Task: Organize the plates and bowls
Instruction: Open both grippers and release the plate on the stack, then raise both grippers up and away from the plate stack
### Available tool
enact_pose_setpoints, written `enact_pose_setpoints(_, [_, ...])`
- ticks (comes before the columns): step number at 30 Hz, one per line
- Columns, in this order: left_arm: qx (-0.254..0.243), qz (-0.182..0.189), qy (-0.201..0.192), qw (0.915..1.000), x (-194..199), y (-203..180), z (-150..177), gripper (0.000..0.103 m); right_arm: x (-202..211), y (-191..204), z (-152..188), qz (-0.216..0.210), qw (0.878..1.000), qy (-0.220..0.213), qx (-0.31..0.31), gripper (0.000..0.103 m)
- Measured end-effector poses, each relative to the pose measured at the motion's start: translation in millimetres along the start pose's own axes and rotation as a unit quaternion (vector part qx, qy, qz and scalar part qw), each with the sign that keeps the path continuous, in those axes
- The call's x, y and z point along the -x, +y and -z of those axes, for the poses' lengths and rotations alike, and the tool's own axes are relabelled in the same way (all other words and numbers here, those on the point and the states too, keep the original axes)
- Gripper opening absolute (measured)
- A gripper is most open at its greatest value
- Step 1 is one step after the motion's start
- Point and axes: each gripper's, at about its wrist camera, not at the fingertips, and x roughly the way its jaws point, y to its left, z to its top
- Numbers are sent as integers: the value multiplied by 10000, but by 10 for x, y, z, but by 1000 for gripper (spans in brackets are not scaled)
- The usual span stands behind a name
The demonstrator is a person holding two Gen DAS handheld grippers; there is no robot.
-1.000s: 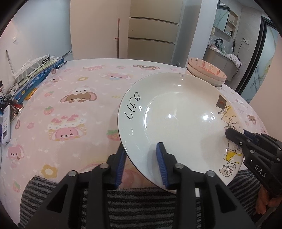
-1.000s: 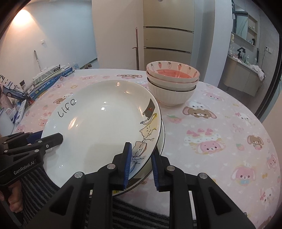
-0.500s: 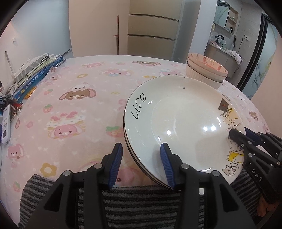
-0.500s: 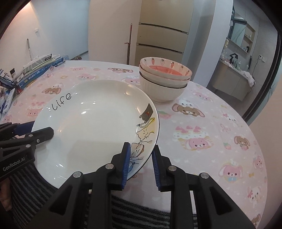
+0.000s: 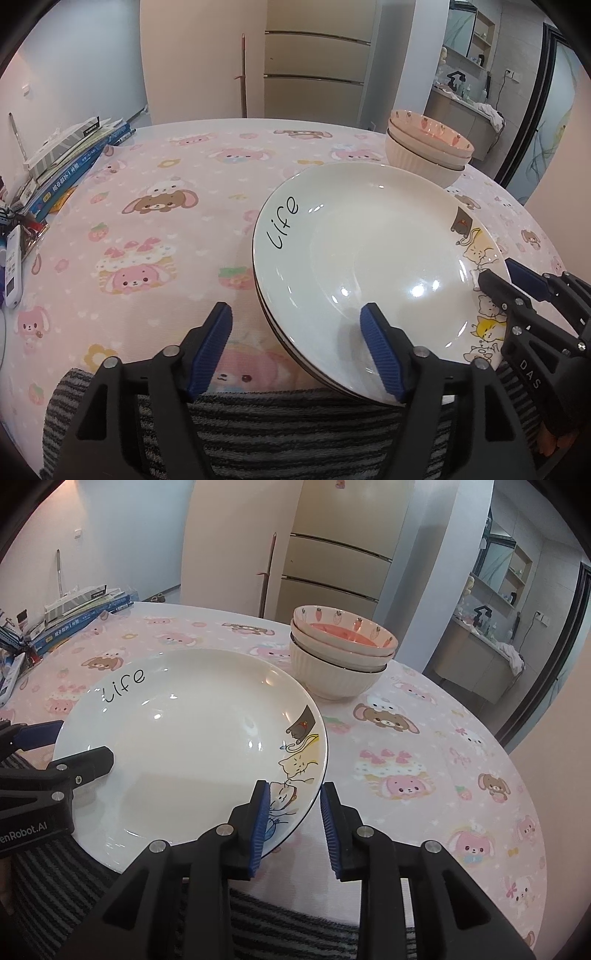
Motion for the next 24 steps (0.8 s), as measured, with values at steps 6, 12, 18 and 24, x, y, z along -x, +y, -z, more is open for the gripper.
enact_pose_setpoints(6, [-179,87,-664,9976,249,-58,-19,75,222,14,-61,20,9978,-664,34,72])
enact_pose_setpoints(12, [-674,-266,-2177,9733,786,-202,51,85,592,-109,-164,148,9912,-1309,-97,82])
enact_pose_setpoints(18, [-780,-594,-3365,9366,1243,-249,119,90,934,-334,-219,304,9830,-1761,-427,88])
enact_pose_setpoints(24, [-560,-278,-3906,9185,1629,-161,94,102,1259,-535,-215,261,9741,-2088,-824,92])
